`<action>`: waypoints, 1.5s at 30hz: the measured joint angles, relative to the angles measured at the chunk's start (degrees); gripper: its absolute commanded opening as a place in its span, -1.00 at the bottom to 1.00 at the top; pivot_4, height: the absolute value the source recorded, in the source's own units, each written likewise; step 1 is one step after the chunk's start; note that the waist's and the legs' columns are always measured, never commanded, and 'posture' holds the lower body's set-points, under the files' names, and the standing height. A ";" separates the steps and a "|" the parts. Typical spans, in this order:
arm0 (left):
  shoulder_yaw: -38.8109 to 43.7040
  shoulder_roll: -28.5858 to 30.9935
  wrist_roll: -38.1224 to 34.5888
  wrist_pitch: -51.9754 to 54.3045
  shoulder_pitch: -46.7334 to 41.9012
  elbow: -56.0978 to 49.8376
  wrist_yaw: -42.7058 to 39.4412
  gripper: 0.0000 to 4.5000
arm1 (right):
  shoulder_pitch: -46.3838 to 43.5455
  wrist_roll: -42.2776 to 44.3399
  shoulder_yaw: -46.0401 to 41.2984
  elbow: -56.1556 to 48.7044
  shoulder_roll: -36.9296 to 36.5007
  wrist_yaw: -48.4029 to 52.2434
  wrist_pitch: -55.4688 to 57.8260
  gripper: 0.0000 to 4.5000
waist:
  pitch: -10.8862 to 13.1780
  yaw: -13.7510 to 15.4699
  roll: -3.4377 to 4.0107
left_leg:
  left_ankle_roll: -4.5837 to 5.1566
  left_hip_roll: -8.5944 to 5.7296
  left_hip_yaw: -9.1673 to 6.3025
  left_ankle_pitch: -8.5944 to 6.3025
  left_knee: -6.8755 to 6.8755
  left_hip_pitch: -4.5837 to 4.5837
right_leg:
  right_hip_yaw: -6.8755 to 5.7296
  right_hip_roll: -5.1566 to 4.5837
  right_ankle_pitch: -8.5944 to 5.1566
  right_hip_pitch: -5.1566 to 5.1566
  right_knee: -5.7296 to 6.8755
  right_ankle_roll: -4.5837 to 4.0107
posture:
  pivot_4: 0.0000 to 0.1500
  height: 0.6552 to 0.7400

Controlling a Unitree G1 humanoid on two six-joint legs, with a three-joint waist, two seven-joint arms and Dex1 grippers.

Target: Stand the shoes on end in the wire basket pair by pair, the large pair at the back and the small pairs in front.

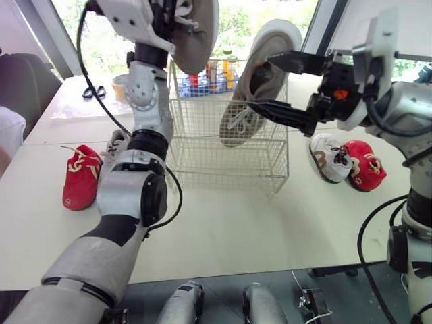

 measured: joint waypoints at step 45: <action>-7.03 16.93 -30.10 76.35 48.33 -76.04 -13.17 0.96 | 10.59 2.81 -7.04 -1.80 -4.75 -4.99 1.80 1.00 | -0.87 0.14 0.93 | 0.53 0.03 -0.11 -0.36 -0.11 0.99 | 0.03 0.03 -0.03 1.06 -0.19 -0.01 | 1.00 1.00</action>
